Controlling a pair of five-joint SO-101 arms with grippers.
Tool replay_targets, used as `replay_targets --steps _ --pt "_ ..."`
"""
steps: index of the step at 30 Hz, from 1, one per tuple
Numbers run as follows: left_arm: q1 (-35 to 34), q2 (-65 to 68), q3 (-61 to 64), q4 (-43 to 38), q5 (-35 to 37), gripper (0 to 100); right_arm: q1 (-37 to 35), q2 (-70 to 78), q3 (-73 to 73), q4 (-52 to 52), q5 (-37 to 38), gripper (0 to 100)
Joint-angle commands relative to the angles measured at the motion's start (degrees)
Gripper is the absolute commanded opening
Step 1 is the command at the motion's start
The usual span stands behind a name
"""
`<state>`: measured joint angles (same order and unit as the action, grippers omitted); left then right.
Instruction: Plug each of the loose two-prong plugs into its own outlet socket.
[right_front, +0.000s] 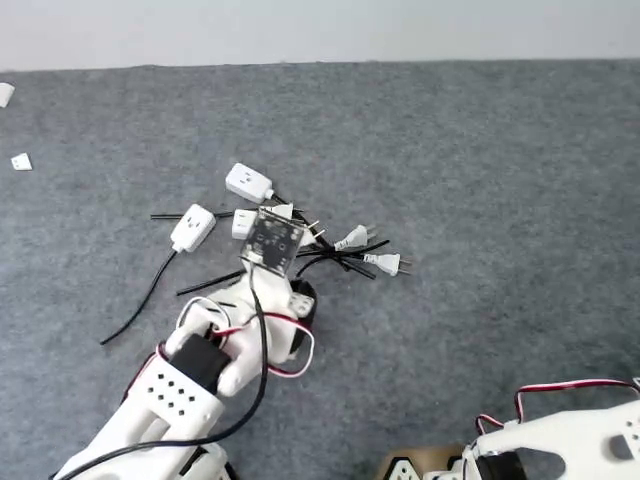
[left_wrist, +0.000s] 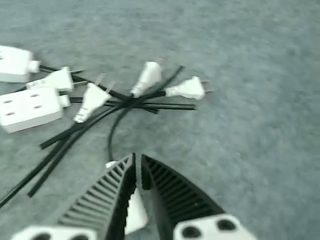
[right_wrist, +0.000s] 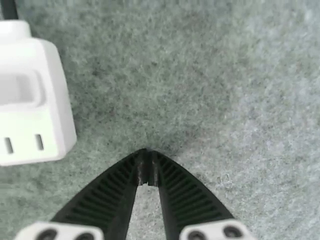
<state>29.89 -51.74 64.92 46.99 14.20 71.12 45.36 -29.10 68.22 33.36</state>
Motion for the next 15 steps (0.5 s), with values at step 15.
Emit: replay_targets --steps 15 --pt "1.8 20.0 -3.6 -5.4 1.9 1 -2.5 -0.2 -0.6 1.2 0.4 0.9"
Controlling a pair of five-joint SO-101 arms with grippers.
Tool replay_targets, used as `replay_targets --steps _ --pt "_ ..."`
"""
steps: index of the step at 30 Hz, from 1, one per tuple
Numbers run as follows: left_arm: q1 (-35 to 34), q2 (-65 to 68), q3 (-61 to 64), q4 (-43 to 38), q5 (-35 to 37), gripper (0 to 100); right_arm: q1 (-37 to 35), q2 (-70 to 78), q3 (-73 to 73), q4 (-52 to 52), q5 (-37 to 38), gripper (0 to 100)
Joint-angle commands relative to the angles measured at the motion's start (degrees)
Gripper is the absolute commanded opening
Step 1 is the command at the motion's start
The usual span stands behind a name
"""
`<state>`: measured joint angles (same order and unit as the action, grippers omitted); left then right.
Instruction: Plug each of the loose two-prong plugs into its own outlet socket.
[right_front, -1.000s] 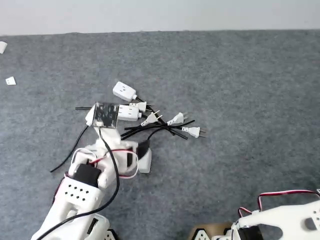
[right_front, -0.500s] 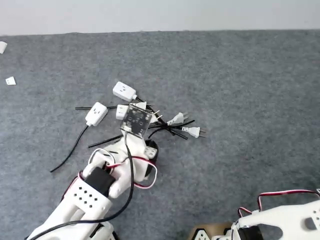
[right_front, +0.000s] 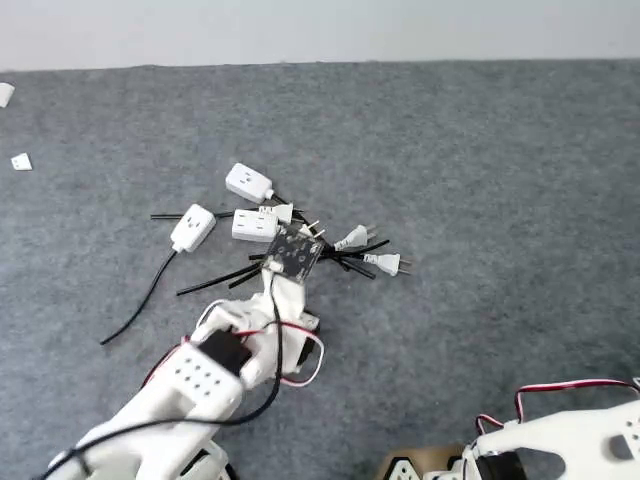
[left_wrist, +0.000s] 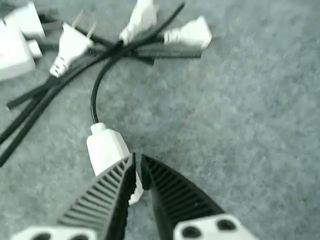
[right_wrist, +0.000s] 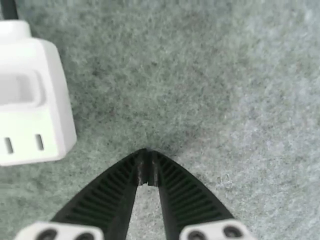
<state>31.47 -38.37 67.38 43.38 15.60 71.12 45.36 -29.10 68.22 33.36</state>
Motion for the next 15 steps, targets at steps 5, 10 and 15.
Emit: replay_targets --steps 5,10,15 --pt "0.1 17.4 -11.2 -3.5 0.5 1 -2.6 -0.2 -0.6 1.1 0.4 0.9" --pt "-0.9 21.7 -12.8 -4.8 1.5 1 -2.5 -0.2 -0.6 1.0 0.4 0.9" --pt "-5.3 21.7 -12.8 -3.8 4.3 1 -3.0 -0.2 -0.6 1.0 0.3 0.9"
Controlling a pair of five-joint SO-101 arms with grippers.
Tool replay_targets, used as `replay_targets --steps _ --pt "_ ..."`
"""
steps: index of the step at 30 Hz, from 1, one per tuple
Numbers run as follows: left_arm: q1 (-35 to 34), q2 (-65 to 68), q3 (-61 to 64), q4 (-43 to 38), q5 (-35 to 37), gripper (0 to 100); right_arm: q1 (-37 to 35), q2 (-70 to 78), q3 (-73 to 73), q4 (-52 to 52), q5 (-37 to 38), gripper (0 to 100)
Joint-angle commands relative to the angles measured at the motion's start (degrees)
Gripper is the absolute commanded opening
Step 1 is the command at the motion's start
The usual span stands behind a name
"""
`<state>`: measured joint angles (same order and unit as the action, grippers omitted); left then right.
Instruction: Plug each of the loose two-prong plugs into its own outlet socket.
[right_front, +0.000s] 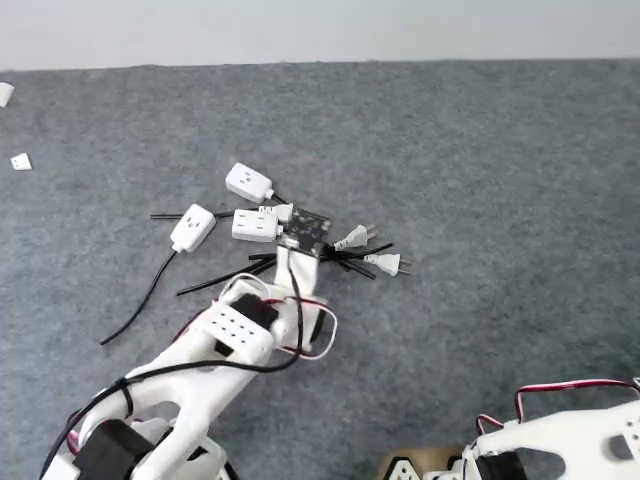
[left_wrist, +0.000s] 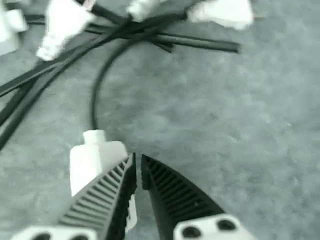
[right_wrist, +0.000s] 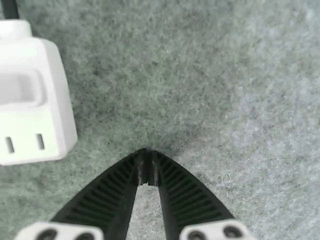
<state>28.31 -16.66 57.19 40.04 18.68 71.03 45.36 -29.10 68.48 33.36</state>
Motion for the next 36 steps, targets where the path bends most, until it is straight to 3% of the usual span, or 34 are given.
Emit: replay_targets --steps 1,11,17,20,29,36 --pt "-2.7 0.0 -2.6 0.2 1.2 1 -3.1 0.0 -0.6 0.7 0.3 0.9" --pt "-10.9 0.0 -2.7 2.1 1.1 1 -3.0 1.5 -0.7 0.7 0.7 0.9" --pt "-10.7 0.0 -3.1 5.0 0.5 1 -3.1 1.3 -0.7 0.7 0.7 0.9" --pt "-11.0 -0.1 -5.1 5.7 -5.2 2 -3.2 1.6 -0.7 0.8 0.7 0.9" --pt "-11.1 -0.1 -13.4 17.1 -8.9 2 -3.4 1.2 -0.7 2.5 0.8 0.9" --pt "-12.1 -0.1 -13.6 17.7 -13.0 15 -4.3 1.1 -1.0 3.7 0.8 0.9"
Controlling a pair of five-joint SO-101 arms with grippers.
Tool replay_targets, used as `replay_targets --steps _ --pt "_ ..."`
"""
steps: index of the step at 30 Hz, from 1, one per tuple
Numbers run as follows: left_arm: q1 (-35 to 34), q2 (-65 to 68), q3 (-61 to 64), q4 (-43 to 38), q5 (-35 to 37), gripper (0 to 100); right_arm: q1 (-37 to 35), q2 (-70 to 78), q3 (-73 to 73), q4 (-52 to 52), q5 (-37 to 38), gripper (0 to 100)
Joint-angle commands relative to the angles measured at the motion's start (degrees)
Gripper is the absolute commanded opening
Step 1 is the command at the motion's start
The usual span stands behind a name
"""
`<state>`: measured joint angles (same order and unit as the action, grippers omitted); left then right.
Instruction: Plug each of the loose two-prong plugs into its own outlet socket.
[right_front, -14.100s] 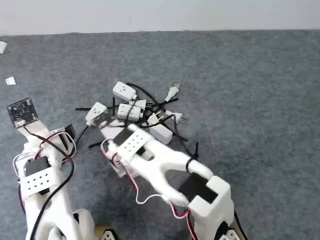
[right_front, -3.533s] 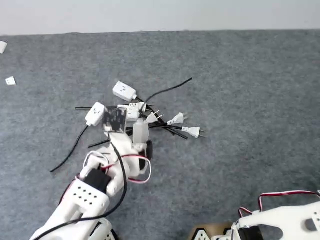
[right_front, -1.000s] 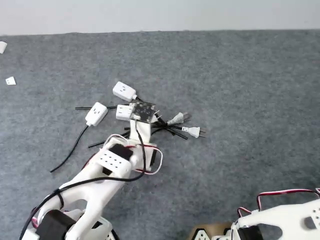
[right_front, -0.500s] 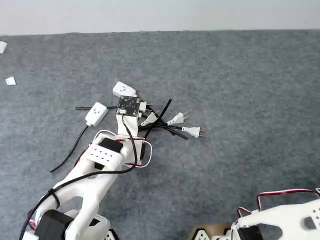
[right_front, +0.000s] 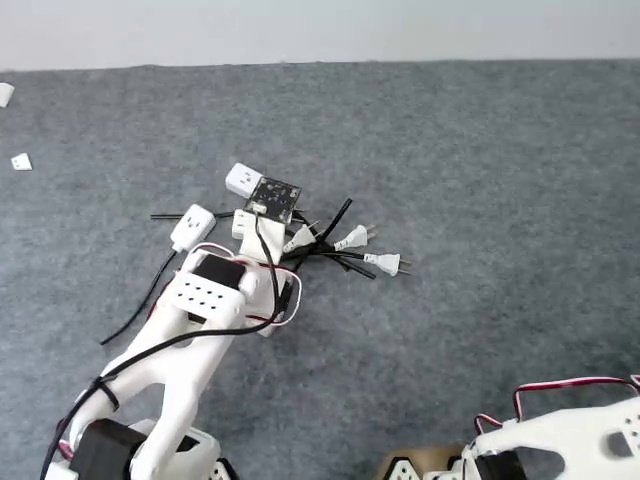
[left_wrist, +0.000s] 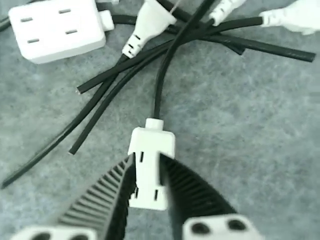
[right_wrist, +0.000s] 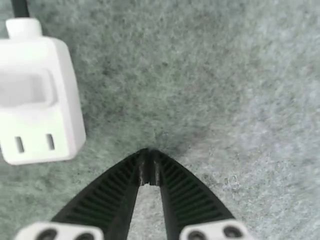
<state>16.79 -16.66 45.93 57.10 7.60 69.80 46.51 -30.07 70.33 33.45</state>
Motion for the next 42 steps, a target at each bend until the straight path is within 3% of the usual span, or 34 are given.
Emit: replay_targets --steps 1,5,11,19,30,37,42 --pt "-0.9 -0.1 -2.2 0.6 -2.9 15 -3.0 0.0 0.0 1.9 0.7 0.9" --pt "-0.4 0.0 0.0 0.4 -7.0 13 -3.0 0.0 0.0 1.9 0.7 0.9" --pt "-0.8 0.5 1.5 0.4 -7.7 14 -3.0 0.5 0.0 1.4 0.7 0.9" --pt "-0.9 0.5 3.0 0.5 -7.4 26 -3.0 0.7 0.0 1.3 2.5 0.9" --pt "-1.0 0.7 3.9 0.3 -7.6 26 -2.9 0.7 0.3 -0.4 2.6 0.9" --pt "-6.1 8.8 -1.5 0.6 -11.2 26 -3.0 2.1 0.0 -0.4 2.6 0.9" --pt "-5.6 14.2 -3.0 0.4 -13.1 24 -3.1 3.3 0.0 -1.9 2.6 0.9"
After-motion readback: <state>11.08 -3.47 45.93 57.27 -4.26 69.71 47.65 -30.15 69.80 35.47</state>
